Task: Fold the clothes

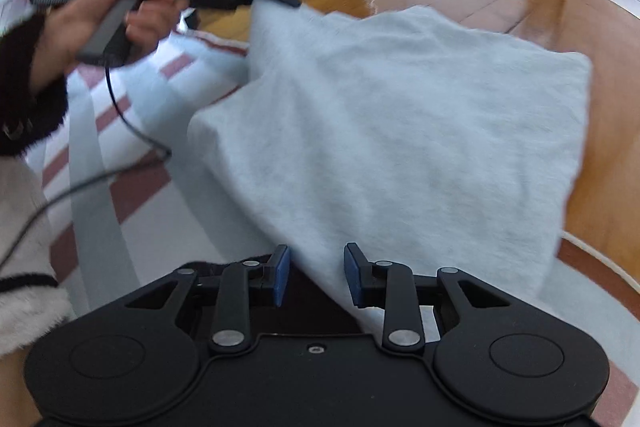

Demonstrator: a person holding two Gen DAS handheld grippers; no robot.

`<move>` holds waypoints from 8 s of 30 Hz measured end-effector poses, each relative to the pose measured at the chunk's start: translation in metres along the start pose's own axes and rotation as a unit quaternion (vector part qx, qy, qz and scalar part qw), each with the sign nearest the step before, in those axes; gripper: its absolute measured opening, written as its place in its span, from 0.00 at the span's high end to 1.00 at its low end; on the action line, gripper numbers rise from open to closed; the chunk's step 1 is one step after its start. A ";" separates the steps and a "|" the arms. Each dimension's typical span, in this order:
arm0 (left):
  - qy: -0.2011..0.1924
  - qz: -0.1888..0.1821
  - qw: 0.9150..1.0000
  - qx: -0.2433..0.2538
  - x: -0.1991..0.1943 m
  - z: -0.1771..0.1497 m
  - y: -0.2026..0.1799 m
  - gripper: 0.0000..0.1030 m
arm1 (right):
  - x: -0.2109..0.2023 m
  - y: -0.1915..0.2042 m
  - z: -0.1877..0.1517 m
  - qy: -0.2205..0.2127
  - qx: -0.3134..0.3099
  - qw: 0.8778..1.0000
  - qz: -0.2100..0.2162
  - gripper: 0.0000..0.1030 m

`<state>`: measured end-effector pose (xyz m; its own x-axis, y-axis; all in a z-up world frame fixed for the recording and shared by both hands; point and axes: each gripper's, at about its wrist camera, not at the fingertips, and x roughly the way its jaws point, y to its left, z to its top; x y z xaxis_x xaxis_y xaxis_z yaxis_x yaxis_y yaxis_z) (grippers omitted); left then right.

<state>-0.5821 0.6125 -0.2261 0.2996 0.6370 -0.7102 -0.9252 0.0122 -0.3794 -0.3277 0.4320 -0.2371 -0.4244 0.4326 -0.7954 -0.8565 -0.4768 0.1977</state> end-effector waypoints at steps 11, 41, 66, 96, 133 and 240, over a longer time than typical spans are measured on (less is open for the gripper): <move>-0.047 0.138 0.989 0.009 -0.026 0.000 -0.007 0.81 | 0.033 0.034 0.026 -0.017 -0.043 0.999 0.027 0.60; 0.058 -0.106 0.964 0.237 0.075 0.002 -0.085 0.43 | -0.001 -0.266 0.099 -0.078 0.305 0.949 -0.030 0.46; 0.005 0.111 0.993 0.027 0.025 0.030 0.002 0.78 | -0.026 -0.208 0.104 -0.099 0.181 0.944 -0.257 0.67; 0.108 0.034 0.991 -0.073 -0.056 -0.028 0.033 0.66 | 0.018 0.062 0.046 -0.037 -0.112 0.992 0.051 0.52; 0.089 -0.070 0.924 0.364 -0.010 -0.126 -0.191 0.56 | -0.093 -0.107 -0.020 -0.129 0.266 0.952 -0.085 0.52; 0.099 -0.101 0.990 -0.025 -0.046 -0.089 -0.029 0.50 | 0.001 -0.115 0.199 -0.063 0.147 0.987 0.005 0.81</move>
<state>-0.5485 0.5138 -0.2355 0.5209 0.4625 -0.7175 -0.8310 0.0824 -0.5501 -0.2880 0.6398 -0.1469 -0.4507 0.5301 -0.7183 -0.8924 -0.2465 0.3780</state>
